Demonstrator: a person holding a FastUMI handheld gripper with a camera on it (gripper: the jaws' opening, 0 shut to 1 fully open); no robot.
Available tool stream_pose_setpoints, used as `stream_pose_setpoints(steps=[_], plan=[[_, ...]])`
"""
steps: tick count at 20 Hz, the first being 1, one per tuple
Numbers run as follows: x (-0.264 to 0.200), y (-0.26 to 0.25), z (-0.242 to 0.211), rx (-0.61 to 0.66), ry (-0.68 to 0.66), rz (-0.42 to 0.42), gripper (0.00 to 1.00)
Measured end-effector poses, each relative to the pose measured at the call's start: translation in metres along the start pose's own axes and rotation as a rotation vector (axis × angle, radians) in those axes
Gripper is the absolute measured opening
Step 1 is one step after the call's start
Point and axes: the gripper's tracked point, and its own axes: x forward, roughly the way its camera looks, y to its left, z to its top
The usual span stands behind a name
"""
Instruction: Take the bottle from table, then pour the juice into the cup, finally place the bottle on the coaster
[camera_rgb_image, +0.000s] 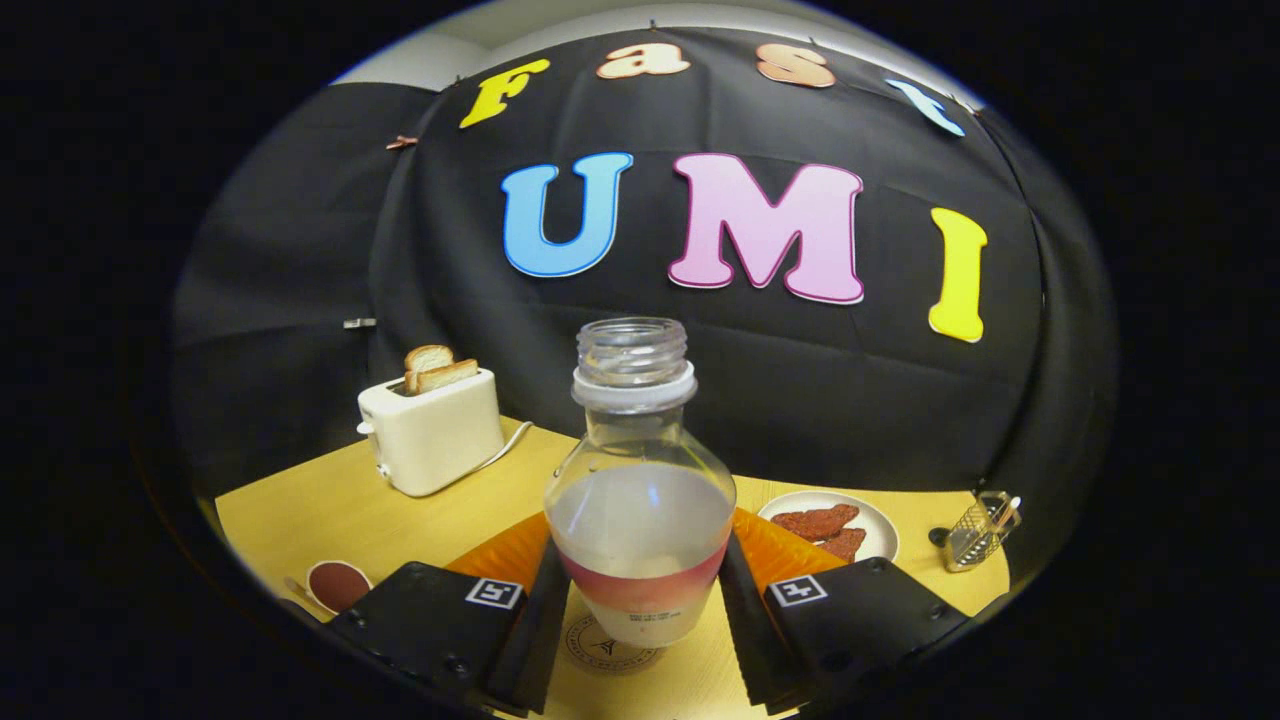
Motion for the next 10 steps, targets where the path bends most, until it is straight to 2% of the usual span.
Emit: stream_pose_setpoints(steps=[2,6,10], plan=[[0.003,-0.005,-0.011,-0.001,-0.014,-0.023,0.74],[0.007,0.013,-0.040,0.042,0.011,0.011,0.74],[0.013,0.009,-0.062,0.049,0.028,-0.024,0.75]])
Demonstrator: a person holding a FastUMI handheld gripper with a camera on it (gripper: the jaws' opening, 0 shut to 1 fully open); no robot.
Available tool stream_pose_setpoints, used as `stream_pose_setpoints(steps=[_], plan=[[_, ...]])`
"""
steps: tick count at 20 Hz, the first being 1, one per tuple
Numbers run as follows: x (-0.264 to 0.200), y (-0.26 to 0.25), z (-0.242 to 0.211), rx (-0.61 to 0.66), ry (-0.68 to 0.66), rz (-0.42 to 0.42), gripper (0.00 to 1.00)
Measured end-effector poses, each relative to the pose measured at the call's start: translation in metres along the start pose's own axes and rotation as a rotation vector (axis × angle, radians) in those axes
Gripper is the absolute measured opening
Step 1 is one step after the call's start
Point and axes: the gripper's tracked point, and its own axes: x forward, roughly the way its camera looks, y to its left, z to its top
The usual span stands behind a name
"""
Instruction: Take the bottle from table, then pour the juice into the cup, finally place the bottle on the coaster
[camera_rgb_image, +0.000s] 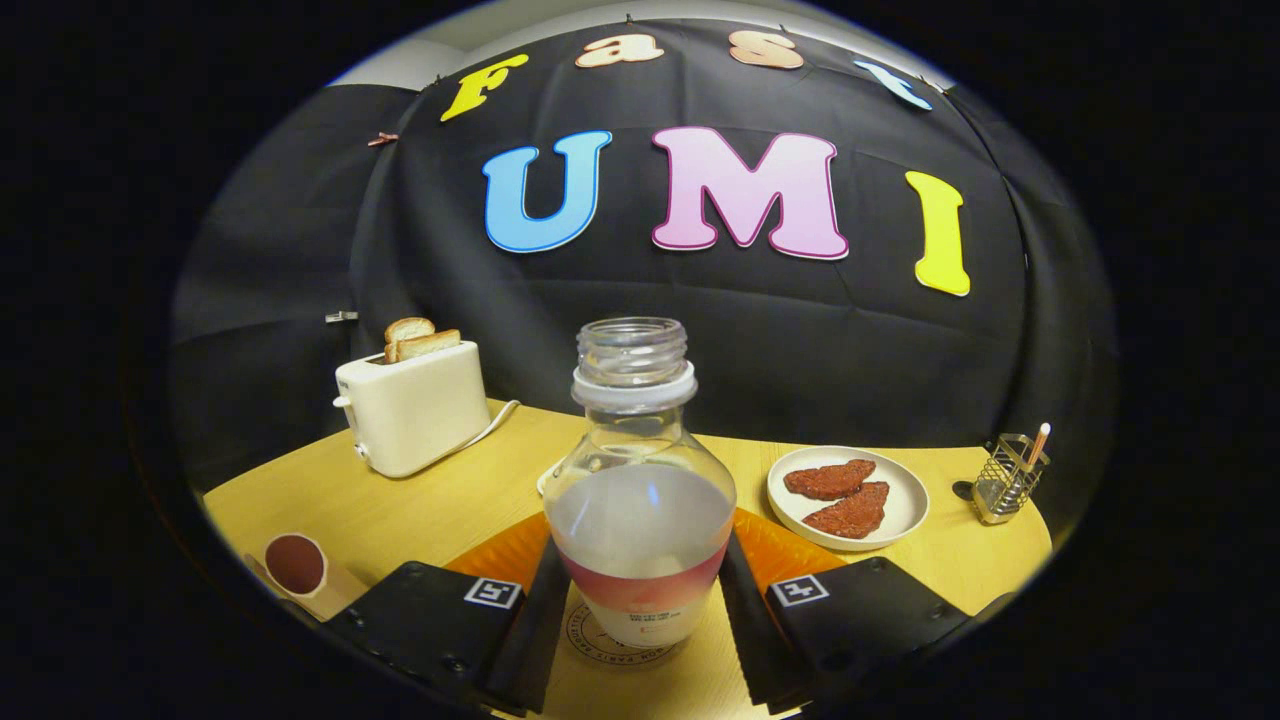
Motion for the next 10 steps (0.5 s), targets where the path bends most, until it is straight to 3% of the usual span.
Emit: stream_pose_setpoints(steps=[10], plan=[[0.008,0.008,-0.027,0.047,0.025,0.003,0.76]])
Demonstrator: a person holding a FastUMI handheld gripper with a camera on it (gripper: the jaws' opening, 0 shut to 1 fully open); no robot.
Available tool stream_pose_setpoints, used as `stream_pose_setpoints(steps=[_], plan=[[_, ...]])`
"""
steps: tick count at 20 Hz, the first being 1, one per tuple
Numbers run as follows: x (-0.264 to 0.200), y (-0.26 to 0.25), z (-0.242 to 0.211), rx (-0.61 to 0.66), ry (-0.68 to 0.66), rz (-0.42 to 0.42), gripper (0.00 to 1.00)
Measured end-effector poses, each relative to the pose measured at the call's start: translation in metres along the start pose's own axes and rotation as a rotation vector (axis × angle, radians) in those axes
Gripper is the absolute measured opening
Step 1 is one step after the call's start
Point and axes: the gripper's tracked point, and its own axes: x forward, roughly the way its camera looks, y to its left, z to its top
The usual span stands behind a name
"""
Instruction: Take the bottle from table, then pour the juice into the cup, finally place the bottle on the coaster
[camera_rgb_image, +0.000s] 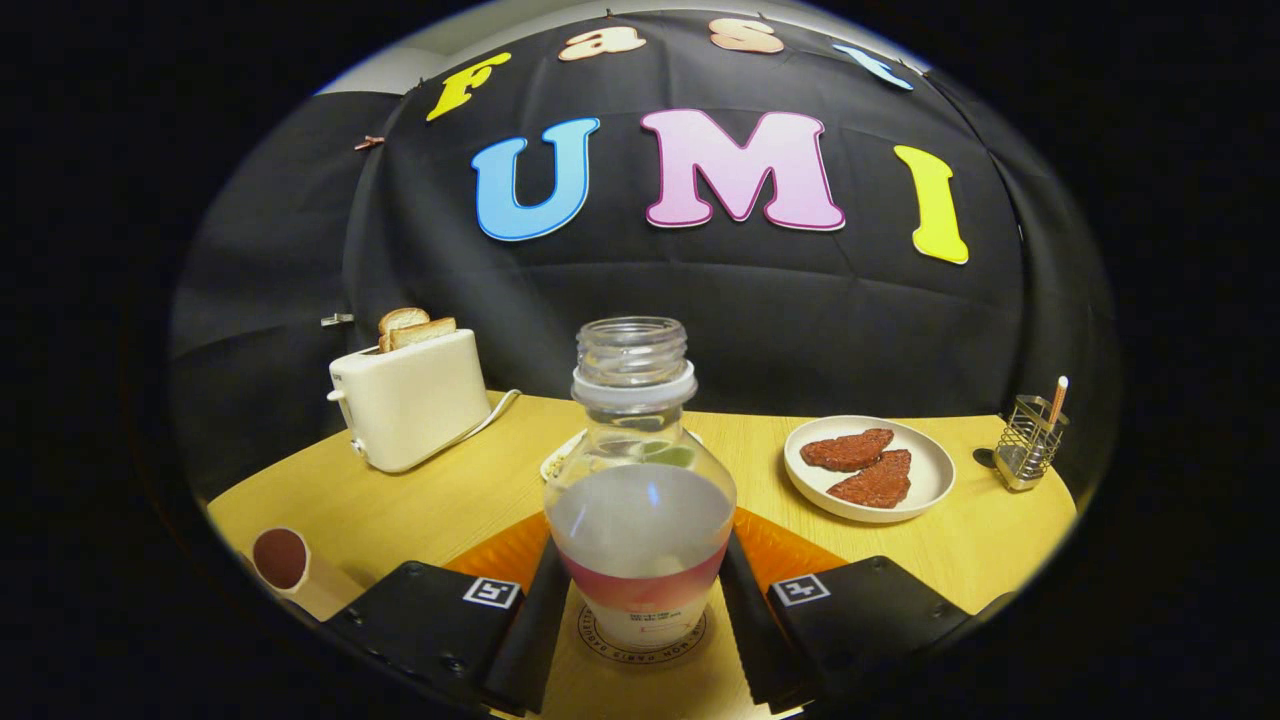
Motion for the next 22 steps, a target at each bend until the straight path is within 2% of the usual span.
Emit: stream_pose_setpoints(steps=[9,12,18,22], plan=[[-0.002,0.001,-0.006,0.006,0.004,0.010,0.79],[-0.004,-0.007,-0.002,-0.035,-0.015,-0.029,0.98],[-0.018,-0.004,0.002,-0.003,-0.007,-0.017,0.98],[-0.031,0.002,0.005,-0.046,-0.002,0.002,0.98]])
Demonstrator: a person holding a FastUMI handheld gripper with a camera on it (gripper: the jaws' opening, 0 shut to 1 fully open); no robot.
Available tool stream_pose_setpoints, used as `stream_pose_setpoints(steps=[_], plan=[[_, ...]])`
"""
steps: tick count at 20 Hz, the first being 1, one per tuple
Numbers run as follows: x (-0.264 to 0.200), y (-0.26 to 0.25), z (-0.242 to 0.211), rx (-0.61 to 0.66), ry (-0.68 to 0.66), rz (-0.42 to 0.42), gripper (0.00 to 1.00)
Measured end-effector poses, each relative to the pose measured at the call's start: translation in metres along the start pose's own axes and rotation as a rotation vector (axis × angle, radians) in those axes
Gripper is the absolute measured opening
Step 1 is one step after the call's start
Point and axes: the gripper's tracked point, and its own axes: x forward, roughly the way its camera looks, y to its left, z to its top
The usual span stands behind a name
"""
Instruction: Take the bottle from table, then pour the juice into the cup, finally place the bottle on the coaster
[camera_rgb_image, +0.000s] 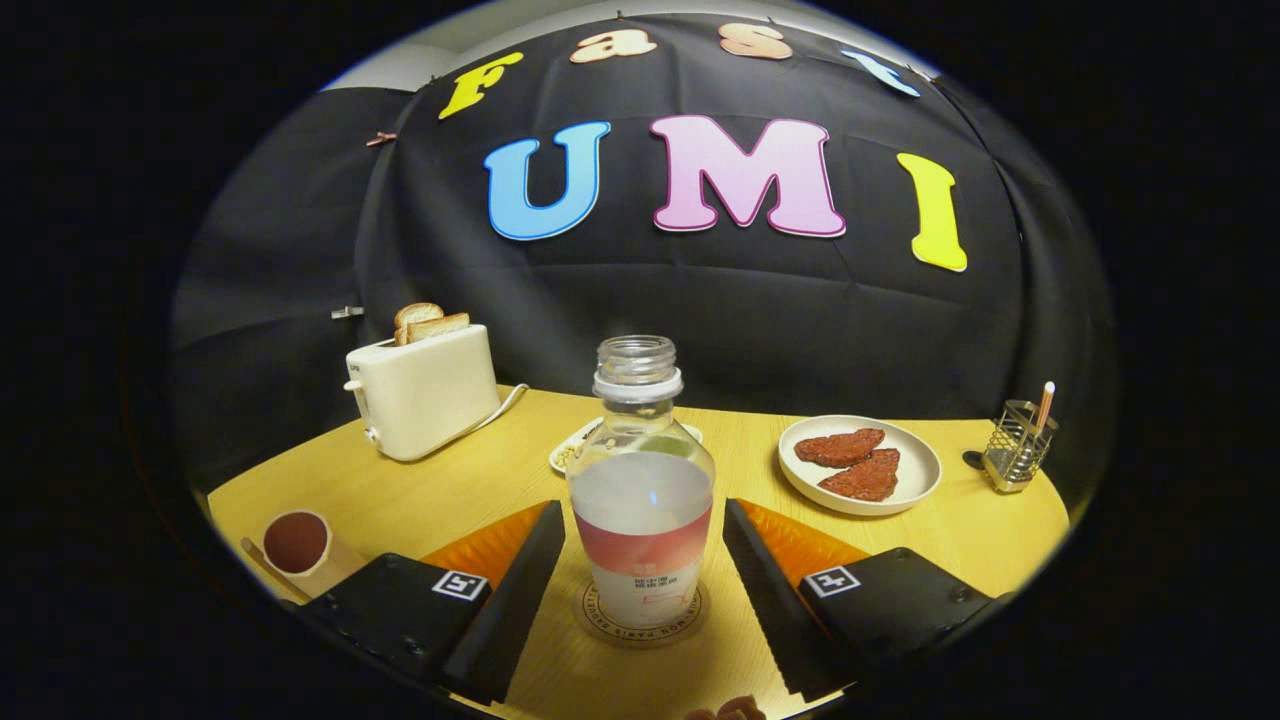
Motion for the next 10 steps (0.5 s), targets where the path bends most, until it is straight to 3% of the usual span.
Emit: stream_pose_setpoints(steps=[4,10], plan=[[-0.023,0.015,0.000,0.042,0.045,0.035,0.98],[-0.086,-0.003,0.031,-0.001,0.001,0.008,0.98]])
